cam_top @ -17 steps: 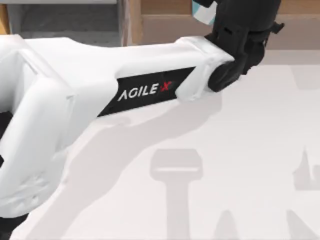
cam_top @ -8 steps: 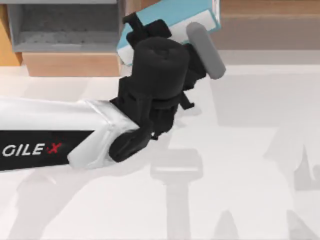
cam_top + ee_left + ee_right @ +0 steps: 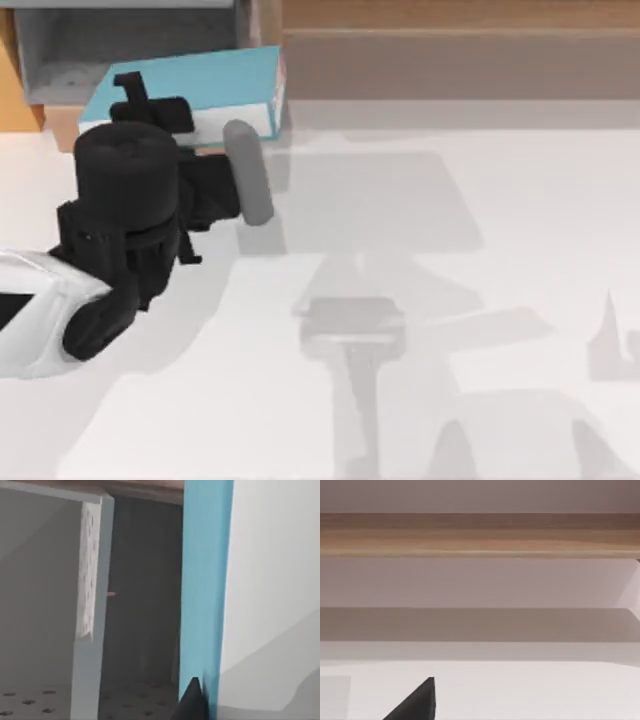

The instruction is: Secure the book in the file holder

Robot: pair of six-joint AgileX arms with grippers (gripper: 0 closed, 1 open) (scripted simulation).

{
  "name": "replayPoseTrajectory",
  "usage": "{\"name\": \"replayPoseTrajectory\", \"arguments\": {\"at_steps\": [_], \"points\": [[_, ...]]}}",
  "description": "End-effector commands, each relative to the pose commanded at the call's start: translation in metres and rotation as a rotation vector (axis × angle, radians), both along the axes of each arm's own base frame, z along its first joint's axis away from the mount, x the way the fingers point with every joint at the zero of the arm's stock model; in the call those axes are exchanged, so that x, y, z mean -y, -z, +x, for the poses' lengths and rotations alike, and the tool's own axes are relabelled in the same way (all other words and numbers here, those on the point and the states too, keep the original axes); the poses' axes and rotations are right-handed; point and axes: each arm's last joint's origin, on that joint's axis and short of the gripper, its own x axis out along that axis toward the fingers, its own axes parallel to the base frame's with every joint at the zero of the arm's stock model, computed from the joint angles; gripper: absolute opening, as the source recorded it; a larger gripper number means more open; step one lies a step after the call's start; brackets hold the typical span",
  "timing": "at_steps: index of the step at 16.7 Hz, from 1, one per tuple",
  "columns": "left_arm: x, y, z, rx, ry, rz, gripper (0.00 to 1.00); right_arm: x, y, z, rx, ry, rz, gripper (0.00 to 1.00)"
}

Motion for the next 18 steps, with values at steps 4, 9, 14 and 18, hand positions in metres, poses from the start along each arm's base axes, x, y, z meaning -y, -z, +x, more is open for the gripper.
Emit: {"name": "replayPoseTrajectory", "arguments": {"at_steps": [4,9,14,18], "points": [[-0.042,0.005,0.030,0.011,-0.012,0.087,0.00,0.000,0.000,0.000,0.000,0.000,0.000,1.00],[-0.069,0.015,0.061,0.006,0.011,0.129,0.00,0.000,0.000,0.000,0.000,0.000,0.000,1.00],[-0.070,0.016,0.064,0.003,0.014,0.131,0.00,0.000,0.000,0.000,0.000,0.000,0.000,1.00],[-0.069,0.014,0.071,0.015,0.014,0.128,0.00,0.000,0.000,0.000,0.000,0.000,0.000,1.00]]}}
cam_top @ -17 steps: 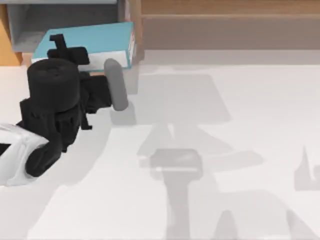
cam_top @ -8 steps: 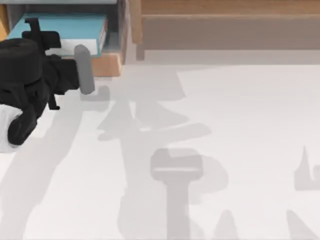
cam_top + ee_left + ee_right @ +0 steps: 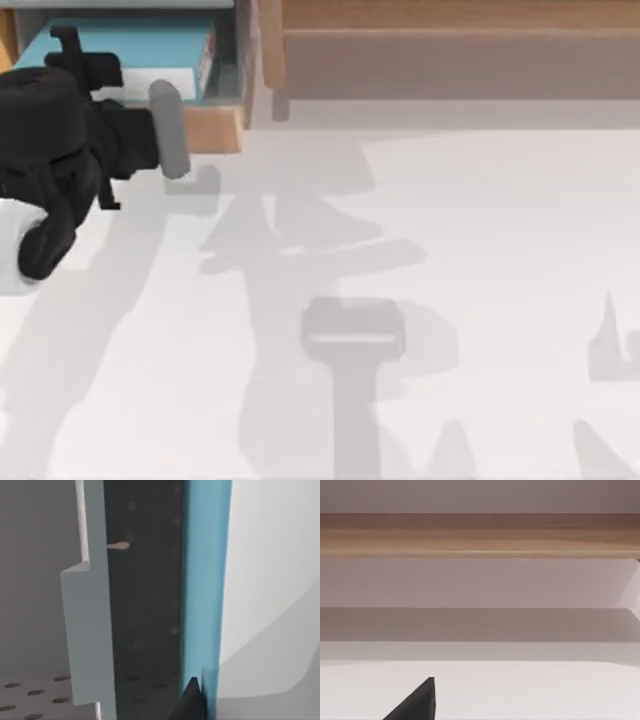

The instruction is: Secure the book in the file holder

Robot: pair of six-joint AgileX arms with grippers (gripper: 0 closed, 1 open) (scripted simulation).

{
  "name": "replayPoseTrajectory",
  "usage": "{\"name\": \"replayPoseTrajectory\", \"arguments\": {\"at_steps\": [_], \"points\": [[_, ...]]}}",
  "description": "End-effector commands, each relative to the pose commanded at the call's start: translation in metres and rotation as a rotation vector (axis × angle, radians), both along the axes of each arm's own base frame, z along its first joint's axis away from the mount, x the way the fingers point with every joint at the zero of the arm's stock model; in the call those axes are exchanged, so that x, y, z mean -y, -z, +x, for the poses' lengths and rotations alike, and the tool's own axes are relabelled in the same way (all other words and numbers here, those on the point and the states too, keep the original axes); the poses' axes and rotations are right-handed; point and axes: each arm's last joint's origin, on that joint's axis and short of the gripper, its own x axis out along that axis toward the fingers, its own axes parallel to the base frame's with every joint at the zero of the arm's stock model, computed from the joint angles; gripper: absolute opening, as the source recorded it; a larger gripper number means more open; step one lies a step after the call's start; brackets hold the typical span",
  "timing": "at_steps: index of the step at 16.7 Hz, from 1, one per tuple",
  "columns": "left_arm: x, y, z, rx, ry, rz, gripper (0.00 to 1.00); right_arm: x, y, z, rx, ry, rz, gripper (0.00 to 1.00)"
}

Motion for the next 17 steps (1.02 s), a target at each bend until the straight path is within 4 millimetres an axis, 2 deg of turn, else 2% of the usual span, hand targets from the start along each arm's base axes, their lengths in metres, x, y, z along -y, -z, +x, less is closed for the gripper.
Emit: {"name": "replayPoseTrajectory", "arguments": {"at_steps": [5,9,17], "points": [[0.000,0.006,0.021,-0.009,-0.001,0.002,0.00,0.000,0.000,0.000,0.000,0.000,0.000,1.00],[0.000,0.007,0.023,-0.011,-0.001,0.003,0.00,0.000,0.000,0.000,0.000,0.000,0.000,1.00],[0.000,0.007,0.023,-0.011,-0.001,0.003,0.60,0.000,0.000,0.000,0.000,0.000,0.000,1.00]]}}
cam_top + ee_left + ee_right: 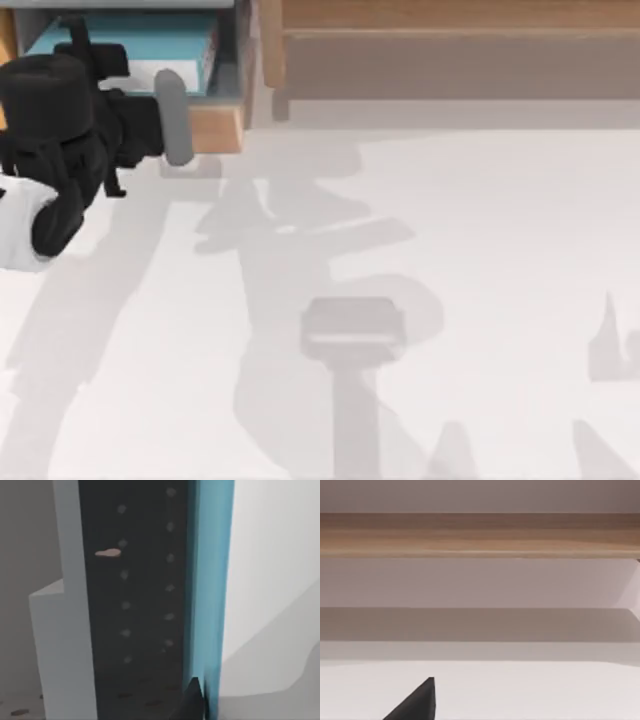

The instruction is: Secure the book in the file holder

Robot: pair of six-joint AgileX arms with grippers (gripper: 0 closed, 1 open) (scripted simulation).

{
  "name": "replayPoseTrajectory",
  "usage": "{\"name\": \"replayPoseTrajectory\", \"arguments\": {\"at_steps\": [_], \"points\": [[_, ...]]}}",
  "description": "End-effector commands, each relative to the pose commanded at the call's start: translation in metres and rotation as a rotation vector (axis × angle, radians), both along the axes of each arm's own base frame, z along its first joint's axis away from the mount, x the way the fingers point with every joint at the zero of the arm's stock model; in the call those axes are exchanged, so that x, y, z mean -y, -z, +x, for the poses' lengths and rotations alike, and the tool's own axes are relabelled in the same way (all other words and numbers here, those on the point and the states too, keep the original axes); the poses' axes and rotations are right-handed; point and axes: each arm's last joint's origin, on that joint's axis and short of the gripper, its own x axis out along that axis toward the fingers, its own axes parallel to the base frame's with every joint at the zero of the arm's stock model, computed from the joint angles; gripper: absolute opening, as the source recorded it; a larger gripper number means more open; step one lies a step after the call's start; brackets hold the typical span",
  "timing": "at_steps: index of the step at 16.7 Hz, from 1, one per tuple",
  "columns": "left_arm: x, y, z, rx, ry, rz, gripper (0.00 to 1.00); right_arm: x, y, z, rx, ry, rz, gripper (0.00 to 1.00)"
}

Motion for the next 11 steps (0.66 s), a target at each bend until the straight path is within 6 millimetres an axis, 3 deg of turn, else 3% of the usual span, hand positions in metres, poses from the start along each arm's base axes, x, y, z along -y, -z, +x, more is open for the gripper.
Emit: {"name": "replayPoseTrajectory", "arguments": {"at_steps": [5,11], "points": [[0.0000,0.0000,0.0000,0.000,0.000,0.000,0.98,0.0000,0.0000,0.0000,0.000,0.000,0.000,1.00],[0.0000,0.0000,0.0000,0.000,0.000,0.000,1.00,0.0000,0.0000,0.0000,0.000,0.000,0.000,1.00]]}}
